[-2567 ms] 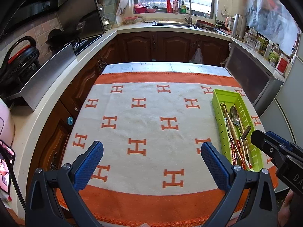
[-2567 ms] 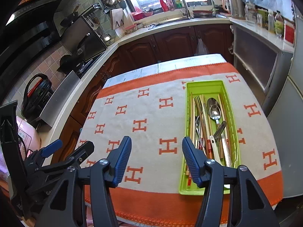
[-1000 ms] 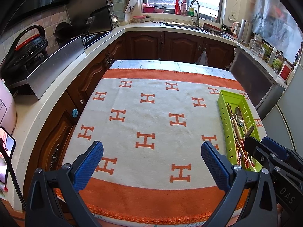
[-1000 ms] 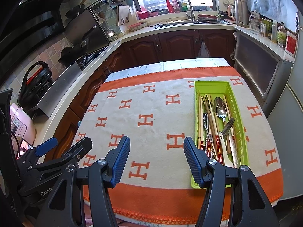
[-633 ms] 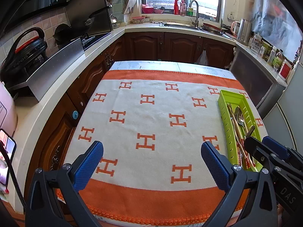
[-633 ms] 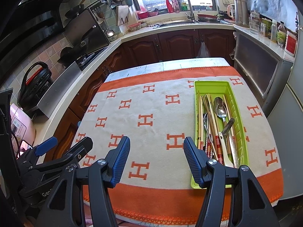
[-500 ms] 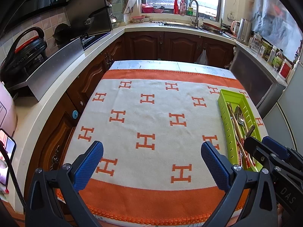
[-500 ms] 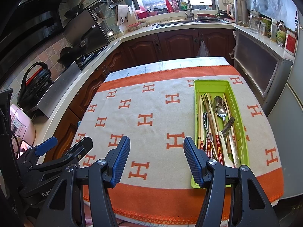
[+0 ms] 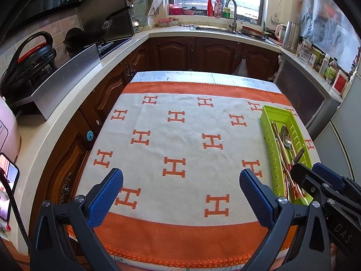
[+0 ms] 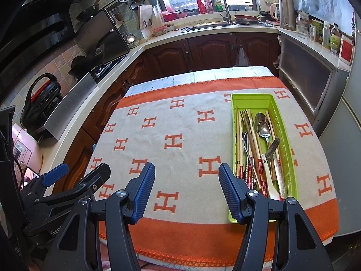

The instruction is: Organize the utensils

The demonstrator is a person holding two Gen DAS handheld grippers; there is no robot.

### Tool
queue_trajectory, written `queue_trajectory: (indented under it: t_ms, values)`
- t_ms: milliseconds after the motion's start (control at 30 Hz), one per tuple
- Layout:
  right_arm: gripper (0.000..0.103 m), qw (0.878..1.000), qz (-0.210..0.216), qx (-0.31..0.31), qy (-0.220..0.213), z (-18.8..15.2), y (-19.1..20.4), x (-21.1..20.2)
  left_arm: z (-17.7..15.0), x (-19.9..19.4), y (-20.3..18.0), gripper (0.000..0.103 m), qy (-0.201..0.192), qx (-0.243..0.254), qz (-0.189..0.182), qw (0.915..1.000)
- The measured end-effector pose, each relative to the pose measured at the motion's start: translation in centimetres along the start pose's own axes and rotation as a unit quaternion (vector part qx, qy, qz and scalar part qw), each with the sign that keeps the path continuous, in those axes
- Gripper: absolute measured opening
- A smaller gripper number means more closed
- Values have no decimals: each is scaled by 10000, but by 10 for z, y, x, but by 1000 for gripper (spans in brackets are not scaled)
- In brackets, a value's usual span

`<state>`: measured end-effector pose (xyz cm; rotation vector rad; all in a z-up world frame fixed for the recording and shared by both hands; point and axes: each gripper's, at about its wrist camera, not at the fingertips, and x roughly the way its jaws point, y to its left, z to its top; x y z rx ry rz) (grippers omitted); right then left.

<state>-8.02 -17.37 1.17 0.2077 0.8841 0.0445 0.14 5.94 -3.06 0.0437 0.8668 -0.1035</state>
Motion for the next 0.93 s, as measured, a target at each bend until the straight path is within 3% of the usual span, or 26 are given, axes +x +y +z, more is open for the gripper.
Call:
queue_trajectory:
  t_ms: [933]
  values:
    - [60, 9999, 25, 36, 100, -9, 4, 10, -8, 7, 8, 102, 93, -8, -28, 10000]
